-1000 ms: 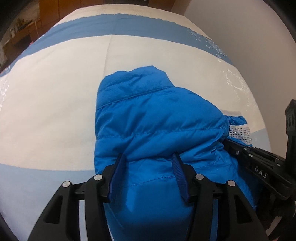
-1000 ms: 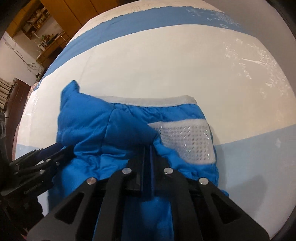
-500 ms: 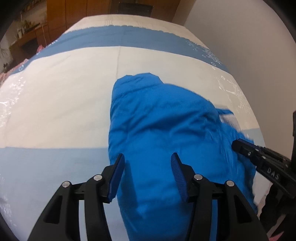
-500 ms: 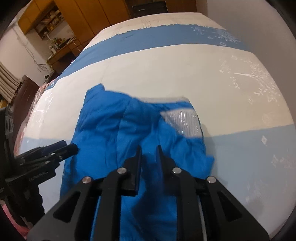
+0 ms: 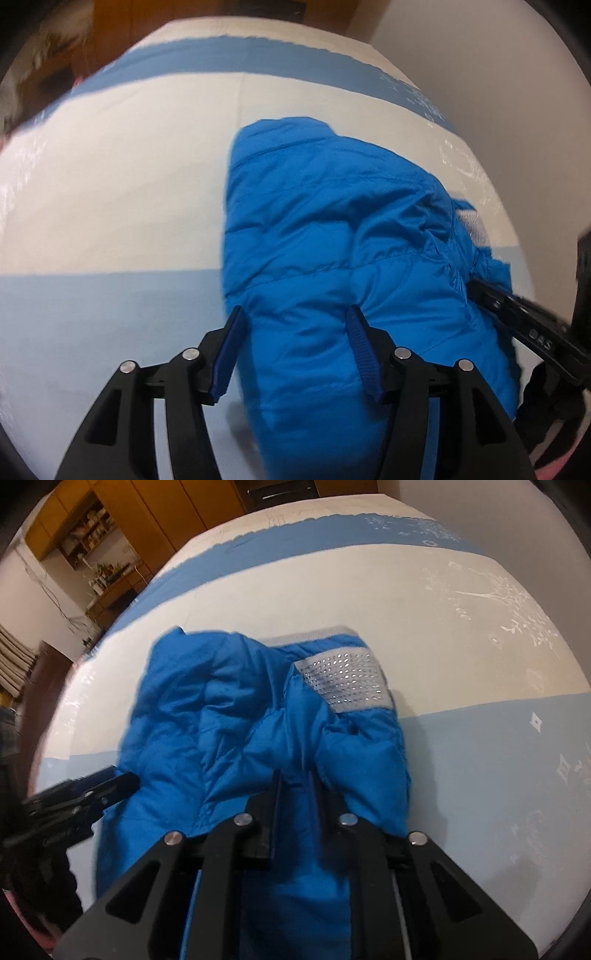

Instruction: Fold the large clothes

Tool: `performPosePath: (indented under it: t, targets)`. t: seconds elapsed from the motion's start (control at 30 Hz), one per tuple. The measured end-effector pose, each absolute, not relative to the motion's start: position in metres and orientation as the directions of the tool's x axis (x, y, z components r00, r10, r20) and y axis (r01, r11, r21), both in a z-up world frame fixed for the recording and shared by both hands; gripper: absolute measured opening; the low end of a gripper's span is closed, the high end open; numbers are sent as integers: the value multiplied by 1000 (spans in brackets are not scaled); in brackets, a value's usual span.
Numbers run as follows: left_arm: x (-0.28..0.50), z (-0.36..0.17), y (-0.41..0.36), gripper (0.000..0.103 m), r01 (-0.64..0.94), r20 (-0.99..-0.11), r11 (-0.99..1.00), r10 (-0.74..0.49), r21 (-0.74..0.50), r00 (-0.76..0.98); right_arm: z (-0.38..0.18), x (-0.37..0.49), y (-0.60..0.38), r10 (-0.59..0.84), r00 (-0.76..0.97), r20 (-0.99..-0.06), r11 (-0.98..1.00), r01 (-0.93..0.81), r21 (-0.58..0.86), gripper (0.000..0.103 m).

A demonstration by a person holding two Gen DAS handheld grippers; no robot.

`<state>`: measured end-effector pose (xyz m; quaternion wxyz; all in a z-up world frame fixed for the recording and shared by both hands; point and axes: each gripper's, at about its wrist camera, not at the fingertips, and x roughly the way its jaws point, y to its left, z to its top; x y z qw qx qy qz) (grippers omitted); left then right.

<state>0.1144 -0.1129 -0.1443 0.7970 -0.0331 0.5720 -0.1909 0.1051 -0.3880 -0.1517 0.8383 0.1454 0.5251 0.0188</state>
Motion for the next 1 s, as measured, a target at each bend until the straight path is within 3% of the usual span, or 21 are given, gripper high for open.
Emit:
performPosePath:
  t: [0.1,0.13,0.2,0.4,1.0]
  targets:
    - [112,-135,-78,58,227,-877,905,-412,-361,247,-129,88,-404,204,484,-851,945,131,301,42]
    - [111,-133,-71,62,221,-872,899,-425,-377,242,-123,80,-410,210,490,-846,941,135,311,54]
    - [107,-132,-59,68,213,-865,890,-446,-402,230,-118,71,-417,227,485,-844,934,138,331,69]
    - [93,-144,-45,71,203,-827,837,-540,-508,159,-131,56,-428,326,439,-838,896,140,422,77]
    - [100,-182,-75,86,189,-769,762,-637,-619,50,-182,41,-437,538,362,-761,761,179,623,89]
